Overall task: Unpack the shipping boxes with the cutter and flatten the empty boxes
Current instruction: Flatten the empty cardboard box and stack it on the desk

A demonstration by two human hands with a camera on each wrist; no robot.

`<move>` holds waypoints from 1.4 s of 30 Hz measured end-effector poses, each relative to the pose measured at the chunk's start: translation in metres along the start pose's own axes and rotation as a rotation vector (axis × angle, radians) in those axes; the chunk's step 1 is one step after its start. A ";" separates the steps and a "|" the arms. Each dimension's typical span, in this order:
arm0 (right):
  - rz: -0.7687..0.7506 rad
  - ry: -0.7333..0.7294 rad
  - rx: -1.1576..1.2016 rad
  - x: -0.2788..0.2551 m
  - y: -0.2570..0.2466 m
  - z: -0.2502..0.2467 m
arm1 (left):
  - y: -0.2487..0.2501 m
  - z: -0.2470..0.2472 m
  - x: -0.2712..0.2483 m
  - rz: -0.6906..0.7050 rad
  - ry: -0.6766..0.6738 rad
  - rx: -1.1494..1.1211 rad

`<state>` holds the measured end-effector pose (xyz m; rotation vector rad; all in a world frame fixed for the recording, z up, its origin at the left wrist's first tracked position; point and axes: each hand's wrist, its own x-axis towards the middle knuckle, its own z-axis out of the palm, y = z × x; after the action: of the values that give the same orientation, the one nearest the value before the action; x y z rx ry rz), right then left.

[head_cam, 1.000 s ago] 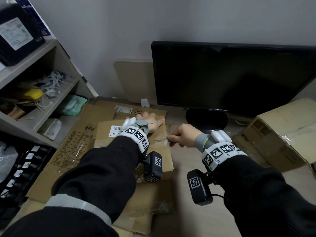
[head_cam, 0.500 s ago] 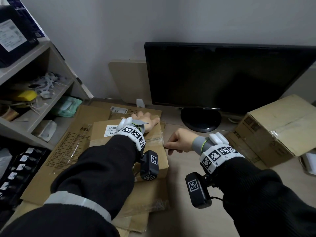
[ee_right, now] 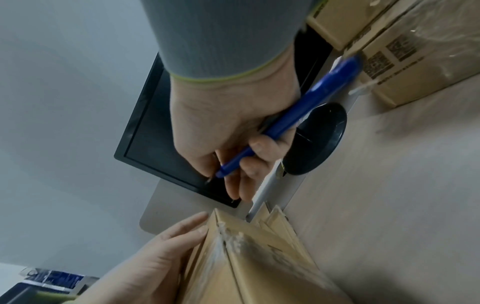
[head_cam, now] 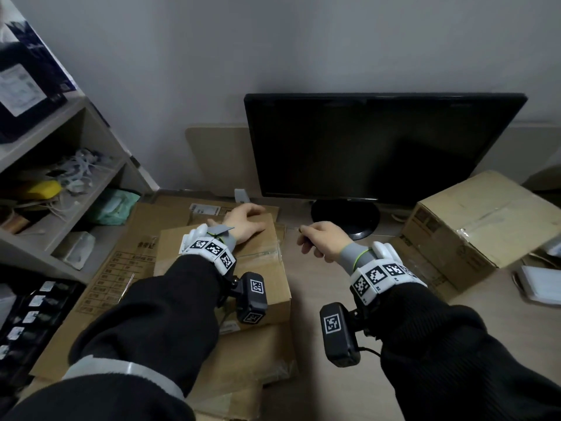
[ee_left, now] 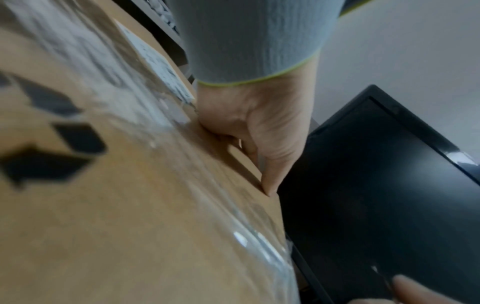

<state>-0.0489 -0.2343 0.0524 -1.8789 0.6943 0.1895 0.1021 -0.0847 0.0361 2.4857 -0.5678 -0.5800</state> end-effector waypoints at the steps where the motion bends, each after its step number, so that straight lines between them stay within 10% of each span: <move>1: -0.002 0.018 0.034 0.000 -0.002 0.003 | -0.003 -0.004 -0.004 0.026 -0.004 -0.060; 7: -0.145 0.075 -0.213 -0.006 -0.018 0.022 | -0.017 -0.037 -0.030 0.135 0.170 -0.618; 10: -0.171 0.158 -0.279 -0.008 -0.035 0.039 | -0.054 -0.065 -0.040 0.100 0.263 -0.552; 17: -0.001 0.258 -0.366 0.007 -0.051 0.073 | -0.123 -0.101 -0.074 -0.062 -0.049 0.186; 27: 0.173 0.281 -0.437 0.006 -0.075 0.083 | -0.145 -0.086 -0.089 -0.300 -0.099 -0.273; 42: -0.369 0.493 -0.519 -0.036 -0.191 0.080 | -0.153 -0.143 -0.142 -0.226 0.102 -0.554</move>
<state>0.0407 -0.1007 0.1875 -2.5551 0.6438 -0.3795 0.0985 0.1598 0.1002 2.0423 -0.0645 -0.5955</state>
